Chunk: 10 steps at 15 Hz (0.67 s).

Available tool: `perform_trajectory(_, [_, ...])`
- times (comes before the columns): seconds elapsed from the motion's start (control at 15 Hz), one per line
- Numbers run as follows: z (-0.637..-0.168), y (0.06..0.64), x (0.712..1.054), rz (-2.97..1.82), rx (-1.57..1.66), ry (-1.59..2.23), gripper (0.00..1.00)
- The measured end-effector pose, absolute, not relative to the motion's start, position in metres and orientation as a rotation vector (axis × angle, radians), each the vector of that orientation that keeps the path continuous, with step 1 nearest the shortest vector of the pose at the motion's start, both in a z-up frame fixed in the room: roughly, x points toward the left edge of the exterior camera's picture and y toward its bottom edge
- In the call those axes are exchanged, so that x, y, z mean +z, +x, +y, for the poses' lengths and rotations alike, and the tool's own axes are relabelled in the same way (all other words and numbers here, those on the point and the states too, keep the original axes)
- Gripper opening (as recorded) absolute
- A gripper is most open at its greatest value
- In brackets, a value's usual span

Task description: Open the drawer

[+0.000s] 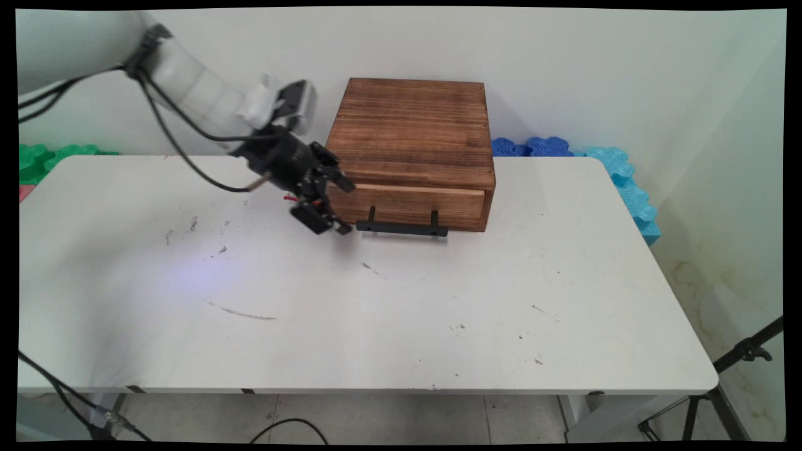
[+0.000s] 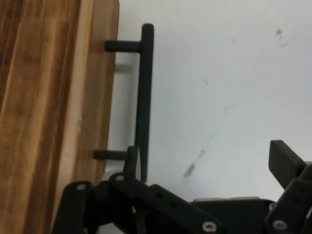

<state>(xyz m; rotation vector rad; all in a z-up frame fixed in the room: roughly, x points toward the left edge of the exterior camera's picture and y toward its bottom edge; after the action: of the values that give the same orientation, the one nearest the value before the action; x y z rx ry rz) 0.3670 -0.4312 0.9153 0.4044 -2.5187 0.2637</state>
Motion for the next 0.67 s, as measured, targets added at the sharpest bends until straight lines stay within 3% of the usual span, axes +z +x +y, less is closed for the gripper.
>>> perform_trajectory(0.67, [-0.467,0.294,0.859,-2.604,0.325,0.382,1.0])
